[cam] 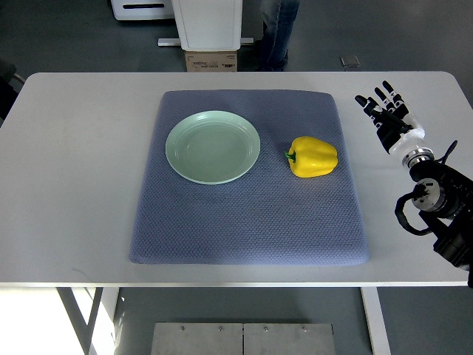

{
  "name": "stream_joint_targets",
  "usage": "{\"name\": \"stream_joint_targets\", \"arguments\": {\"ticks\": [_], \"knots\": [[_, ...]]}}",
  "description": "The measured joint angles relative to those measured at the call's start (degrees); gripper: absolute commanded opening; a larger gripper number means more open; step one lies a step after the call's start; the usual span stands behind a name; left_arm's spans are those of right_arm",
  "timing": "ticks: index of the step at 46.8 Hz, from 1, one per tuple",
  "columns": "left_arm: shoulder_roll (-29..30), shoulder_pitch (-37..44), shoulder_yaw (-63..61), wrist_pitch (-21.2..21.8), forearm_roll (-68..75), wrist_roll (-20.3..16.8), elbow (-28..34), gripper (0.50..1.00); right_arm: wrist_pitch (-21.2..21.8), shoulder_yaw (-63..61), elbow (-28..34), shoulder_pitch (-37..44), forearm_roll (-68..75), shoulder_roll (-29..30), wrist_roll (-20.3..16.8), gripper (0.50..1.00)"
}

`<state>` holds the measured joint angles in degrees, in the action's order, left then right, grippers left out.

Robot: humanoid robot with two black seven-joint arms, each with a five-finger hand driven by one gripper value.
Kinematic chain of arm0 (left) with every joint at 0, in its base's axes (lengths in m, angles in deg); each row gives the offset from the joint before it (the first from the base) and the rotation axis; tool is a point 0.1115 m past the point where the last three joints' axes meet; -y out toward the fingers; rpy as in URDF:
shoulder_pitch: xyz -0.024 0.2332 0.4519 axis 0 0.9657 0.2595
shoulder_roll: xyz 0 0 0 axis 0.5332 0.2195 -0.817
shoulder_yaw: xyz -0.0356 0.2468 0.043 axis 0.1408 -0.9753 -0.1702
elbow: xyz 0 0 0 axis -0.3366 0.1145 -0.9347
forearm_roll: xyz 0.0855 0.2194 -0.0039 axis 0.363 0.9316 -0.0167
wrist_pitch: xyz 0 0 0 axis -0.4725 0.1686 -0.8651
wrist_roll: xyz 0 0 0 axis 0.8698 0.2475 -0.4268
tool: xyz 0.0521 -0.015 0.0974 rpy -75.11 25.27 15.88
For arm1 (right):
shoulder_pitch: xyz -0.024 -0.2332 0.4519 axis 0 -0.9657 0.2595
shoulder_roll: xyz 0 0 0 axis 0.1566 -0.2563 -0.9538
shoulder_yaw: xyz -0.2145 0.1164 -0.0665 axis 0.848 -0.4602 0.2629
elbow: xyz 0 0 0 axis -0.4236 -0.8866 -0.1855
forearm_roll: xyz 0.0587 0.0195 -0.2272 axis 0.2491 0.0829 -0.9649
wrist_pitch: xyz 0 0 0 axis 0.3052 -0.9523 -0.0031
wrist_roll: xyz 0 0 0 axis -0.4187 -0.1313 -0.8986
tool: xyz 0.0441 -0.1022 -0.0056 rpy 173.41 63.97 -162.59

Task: Place yellow pepper on plate with right hand
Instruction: 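Raise the right hand and reach it toward the yellow pepper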

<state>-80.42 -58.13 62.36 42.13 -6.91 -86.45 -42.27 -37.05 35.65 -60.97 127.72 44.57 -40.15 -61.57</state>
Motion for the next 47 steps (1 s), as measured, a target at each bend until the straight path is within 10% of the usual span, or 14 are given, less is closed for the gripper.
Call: {"name": "stream_joint_targets", "arguments": {"ticks": [25,38,47], "knots": [[0.00,0.00,-0.02,0.00,0.00,0.00,0.00,1.000,7.73,0.23,6.41,1.79,-0.38,-2.32,-0.54,1.000],[0.00,-0.02,-0.03,0.00,0.00,0.00,0.01,1.000,5.09,2.82,31.56,2.10,-8.01,-17.27,-0.37,1.000],[0.00,0.00,-0.03,0.00,0.00,0.02,0.01,1.000,4.96,10.34,35.86,7.35,-16.07,-23.35,0.71,1.000]]}}
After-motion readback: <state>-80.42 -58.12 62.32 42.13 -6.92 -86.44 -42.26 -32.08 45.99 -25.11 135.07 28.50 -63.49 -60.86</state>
